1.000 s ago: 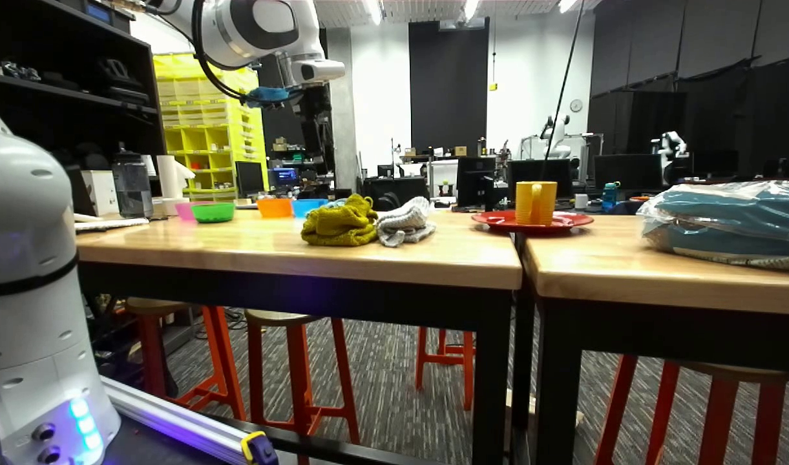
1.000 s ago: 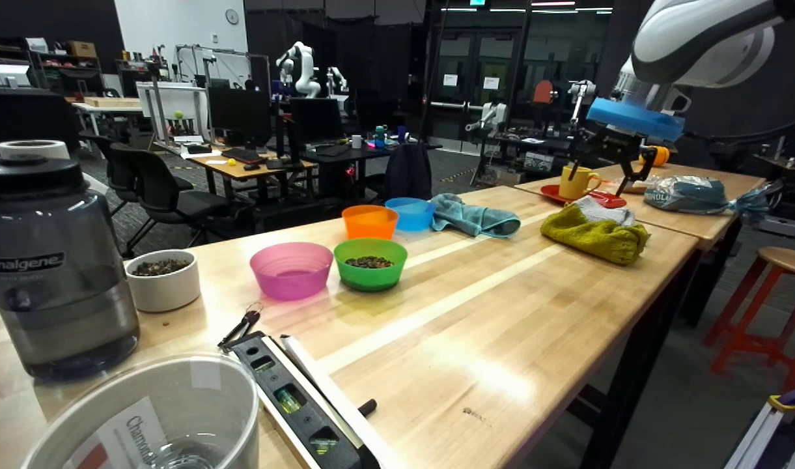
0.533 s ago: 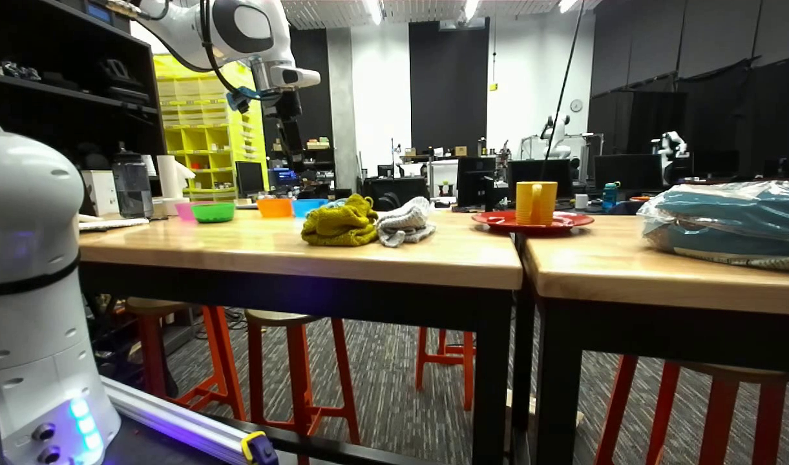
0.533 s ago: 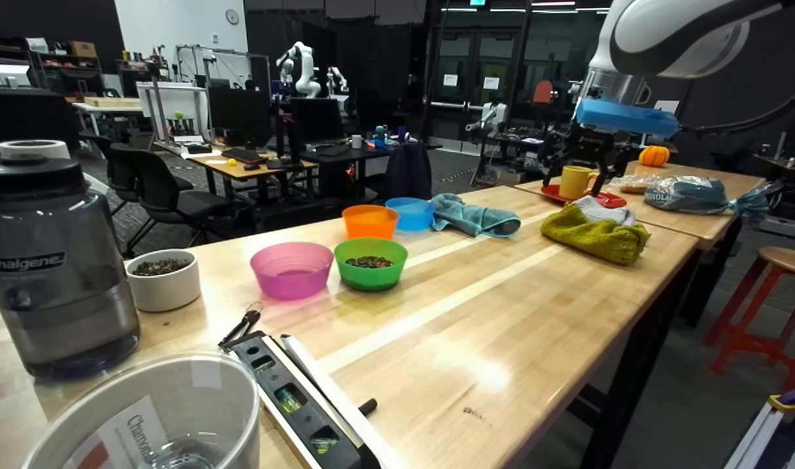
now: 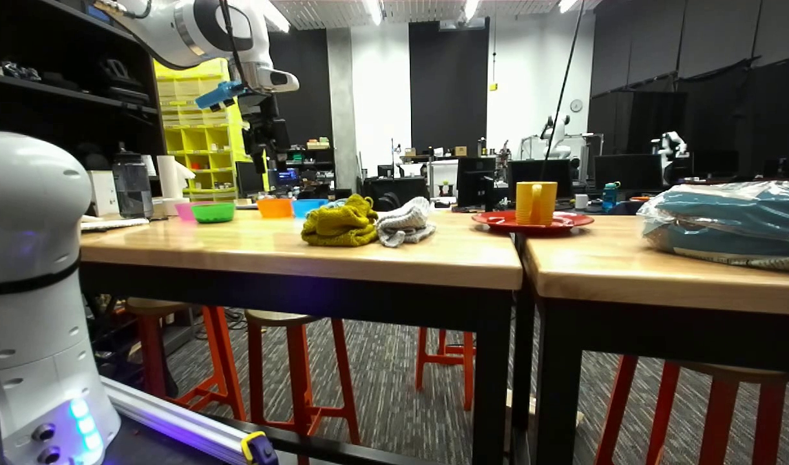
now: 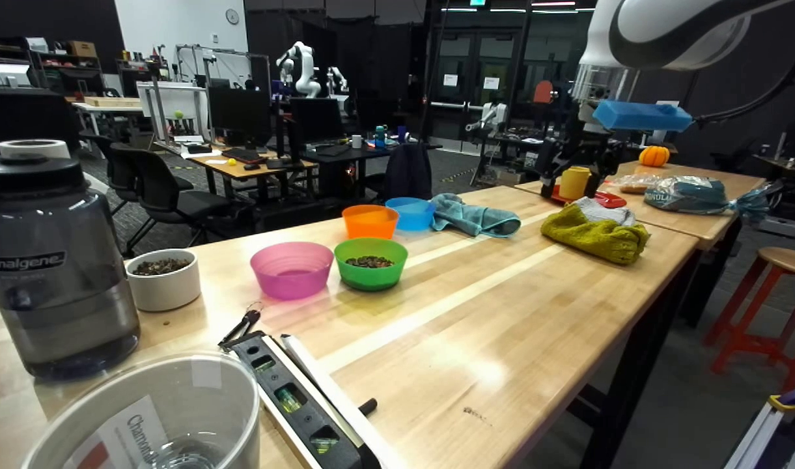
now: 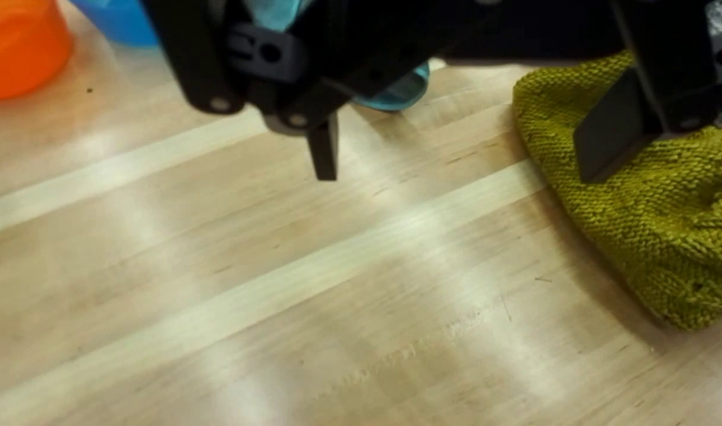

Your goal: Fold the green thing

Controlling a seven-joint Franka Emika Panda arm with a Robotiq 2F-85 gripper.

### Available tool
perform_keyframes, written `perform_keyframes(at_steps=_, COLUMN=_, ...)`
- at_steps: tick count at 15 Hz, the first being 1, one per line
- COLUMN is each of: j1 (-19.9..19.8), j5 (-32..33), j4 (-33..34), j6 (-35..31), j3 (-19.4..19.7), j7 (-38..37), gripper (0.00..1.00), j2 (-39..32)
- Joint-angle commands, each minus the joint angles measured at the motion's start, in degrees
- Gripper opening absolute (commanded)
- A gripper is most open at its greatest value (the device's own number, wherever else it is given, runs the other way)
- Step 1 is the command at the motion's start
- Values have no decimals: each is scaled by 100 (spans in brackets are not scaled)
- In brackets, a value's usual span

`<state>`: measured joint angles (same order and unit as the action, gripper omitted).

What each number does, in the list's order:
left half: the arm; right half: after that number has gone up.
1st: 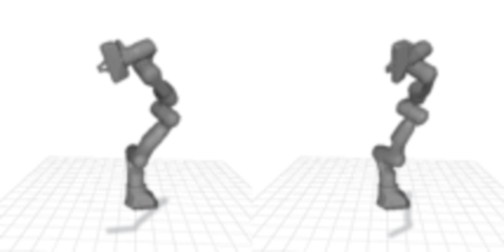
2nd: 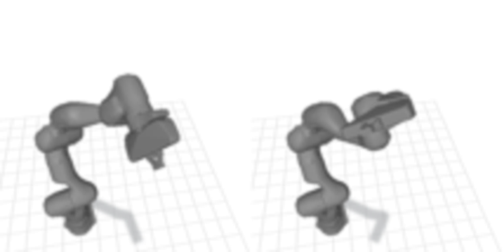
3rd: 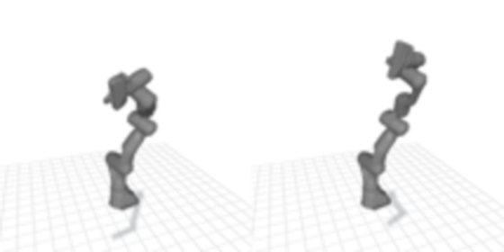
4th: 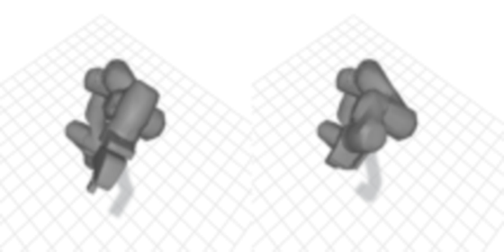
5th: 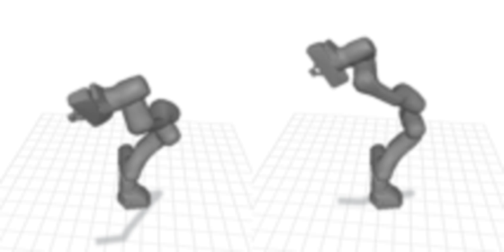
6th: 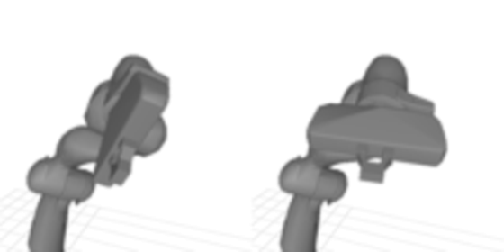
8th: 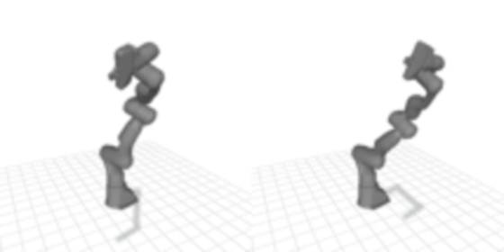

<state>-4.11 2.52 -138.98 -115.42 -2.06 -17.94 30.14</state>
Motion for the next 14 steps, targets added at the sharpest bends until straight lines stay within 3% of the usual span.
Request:
perform_keyframes(at_steps=1, j1=205, j5=120, j4=-320, j6=233, j3=19, j7=862, gripper=100, j2=490)
perform_keyframes(at_steps=9, j1=623, j5=227, j4=-855, j6=715, j3=29, j7=2237, gripper=100, j2=1337)
perform_keyframes(at_steps=14, j1=885, j5=204, j4=-1085, j6=780, j3=-69, j7=2469, gripper=100, j2=1722)
